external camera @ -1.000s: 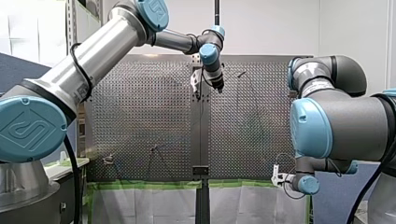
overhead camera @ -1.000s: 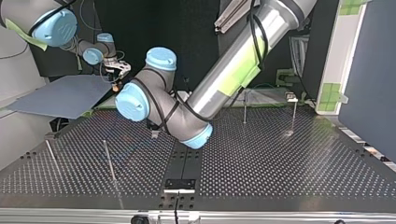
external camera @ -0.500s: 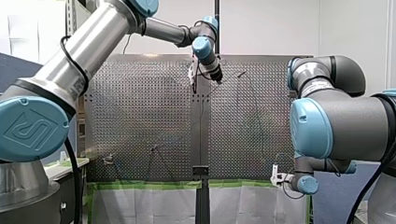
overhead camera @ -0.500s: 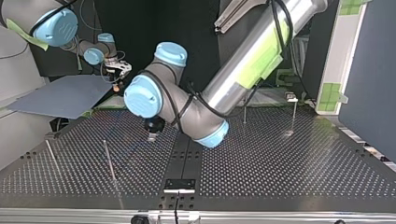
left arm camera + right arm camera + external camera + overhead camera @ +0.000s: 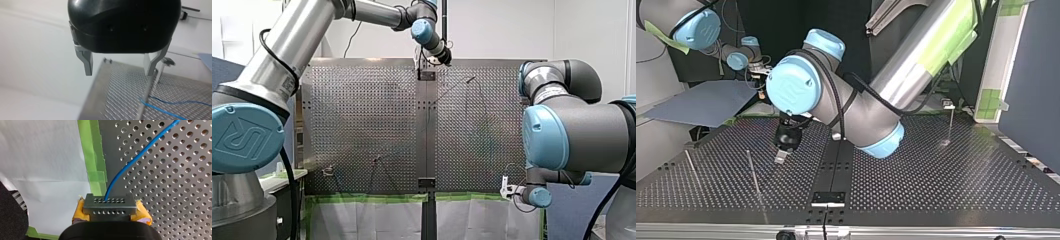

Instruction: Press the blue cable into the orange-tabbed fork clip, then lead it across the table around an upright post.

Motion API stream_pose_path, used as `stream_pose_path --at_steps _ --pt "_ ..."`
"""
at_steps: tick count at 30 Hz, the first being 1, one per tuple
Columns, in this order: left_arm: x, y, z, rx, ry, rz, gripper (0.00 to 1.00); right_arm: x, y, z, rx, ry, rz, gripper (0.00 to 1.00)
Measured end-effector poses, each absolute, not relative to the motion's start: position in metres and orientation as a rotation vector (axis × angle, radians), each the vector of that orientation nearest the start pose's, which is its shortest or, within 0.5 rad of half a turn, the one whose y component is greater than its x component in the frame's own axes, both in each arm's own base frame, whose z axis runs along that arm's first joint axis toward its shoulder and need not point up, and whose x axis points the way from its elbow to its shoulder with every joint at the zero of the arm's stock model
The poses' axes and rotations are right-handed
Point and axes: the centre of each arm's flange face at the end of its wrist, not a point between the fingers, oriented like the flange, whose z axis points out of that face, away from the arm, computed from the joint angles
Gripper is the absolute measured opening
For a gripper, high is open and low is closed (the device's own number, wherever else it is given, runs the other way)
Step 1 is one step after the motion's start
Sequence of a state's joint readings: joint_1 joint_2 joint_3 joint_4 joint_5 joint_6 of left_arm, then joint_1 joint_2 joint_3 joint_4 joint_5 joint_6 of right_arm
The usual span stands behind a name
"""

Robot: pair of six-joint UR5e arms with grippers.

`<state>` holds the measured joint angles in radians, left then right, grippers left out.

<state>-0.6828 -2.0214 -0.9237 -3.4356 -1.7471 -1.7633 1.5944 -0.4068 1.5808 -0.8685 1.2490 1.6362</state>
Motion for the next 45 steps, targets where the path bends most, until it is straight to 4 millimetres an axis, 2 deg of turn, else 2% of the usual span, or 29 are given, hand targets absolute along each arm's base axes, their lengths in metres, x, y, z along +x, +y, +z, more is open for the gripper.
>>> stream_pose_path --at_steps 2,5,13,16,32,45 --pt "0.438 -0.508 0.515 0.307 1.644 -0.521 1.0 0.179 -0.598 -0.154 1.646 -1.351 1.376 0.0" --pt "0.441 -0.515 0.505 0.346 1.638 -0.519 1.0 0.18 -0.598 -0.155 1.647 -1.351 1.376 0.0" --pt "0.457 -0.538 0.458 0.381 1.674 -0.531 1.0 0.182 -0.598 -0.155 1.65 -1.349 1.378 0.0" --pt "0.46 -0.543 0.449 0.385 1.678 -0.538 1.0 0.182 -0.597 -0.154 1.65 -1.347 1.379 0.0" --pt "0.461 -0.545 0.447 0.377 1.669 -0.542 1.0 0.185 -0.599 -0.153 1.652 -1.341 1.383 0.0" --pt "0.461 -0.538 0.447 0.308 1.691 -0.462 1.0 0.185 -0.599 -0.153 1.652 -1.343 1.382 0.0"
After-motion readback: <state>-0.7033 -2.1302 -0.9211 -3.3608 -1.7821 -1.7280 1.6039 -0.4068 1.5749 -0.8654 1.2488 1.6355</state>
